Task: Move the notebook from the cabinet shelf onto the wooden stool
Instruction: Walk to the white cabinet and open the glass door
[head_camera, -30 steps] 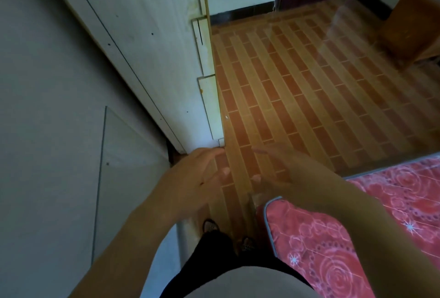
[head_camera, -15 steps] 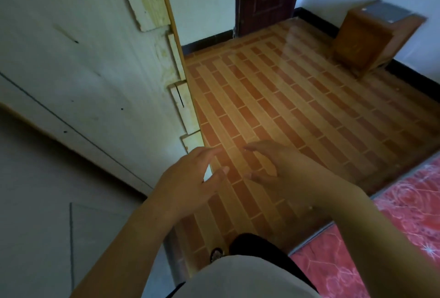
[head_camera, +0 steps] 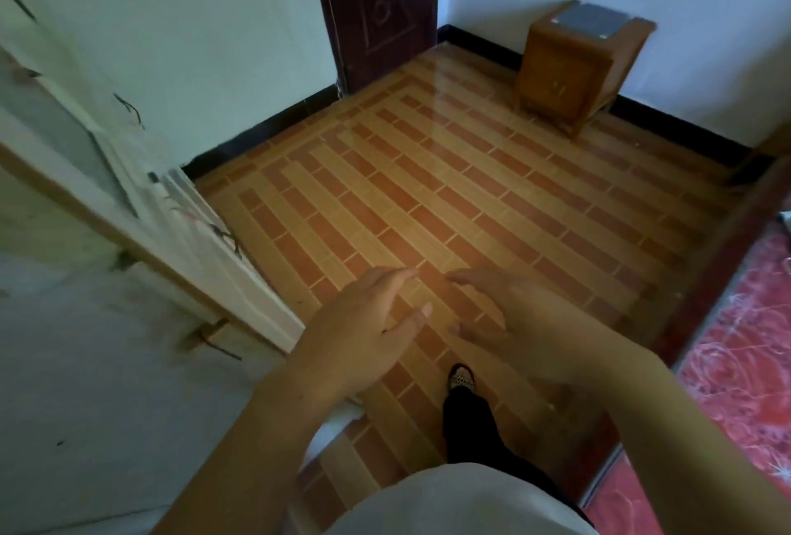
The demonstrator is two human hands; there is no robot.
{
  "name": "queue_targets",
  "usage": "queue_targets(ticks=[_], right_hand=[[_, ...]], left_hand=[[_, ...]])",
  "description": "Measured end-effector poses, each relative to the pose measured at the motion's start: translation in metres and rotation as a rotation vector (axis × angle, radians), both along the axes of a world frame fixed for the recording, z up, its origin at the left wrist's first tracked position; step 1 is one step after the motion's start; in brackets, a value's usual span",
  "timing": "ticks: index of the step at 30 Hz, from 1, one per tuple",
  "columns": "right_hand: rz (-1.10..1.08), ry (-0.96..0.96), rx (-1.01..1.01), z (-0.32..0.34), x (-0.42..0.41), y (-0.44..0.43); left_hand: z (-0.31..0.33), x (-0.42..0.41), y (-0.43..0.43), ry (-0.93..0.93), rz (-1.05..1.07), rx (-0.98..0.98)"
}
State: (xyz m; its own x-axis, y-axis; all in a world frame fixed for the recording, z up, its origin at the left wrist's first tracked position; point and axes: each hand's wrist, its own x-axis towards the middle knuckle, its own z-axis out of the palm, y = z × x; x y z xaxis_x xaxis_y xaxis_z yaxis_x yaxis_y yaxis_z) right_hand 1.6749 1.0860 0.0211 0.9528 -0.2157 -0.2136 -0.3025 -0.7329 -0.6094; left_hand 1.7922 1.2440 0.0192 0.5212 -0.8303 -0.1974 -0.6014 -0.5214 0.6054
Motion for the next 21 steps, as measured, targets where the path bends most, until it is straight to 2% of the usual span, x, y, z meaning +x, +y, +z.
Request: queue_targets(ticks=[10,21], right_hand=[[-0.107,-0.019,-0.144,0.031,0.121,-0.191],[0.074,0.086,-0.06,0.02,0.271,-0.27]], left_hand=[[0.014,0.132,-0.189,0.022,0.039,-0.019],[-0.006,0.267,-0.259,0.099,0.105,-0.005]])
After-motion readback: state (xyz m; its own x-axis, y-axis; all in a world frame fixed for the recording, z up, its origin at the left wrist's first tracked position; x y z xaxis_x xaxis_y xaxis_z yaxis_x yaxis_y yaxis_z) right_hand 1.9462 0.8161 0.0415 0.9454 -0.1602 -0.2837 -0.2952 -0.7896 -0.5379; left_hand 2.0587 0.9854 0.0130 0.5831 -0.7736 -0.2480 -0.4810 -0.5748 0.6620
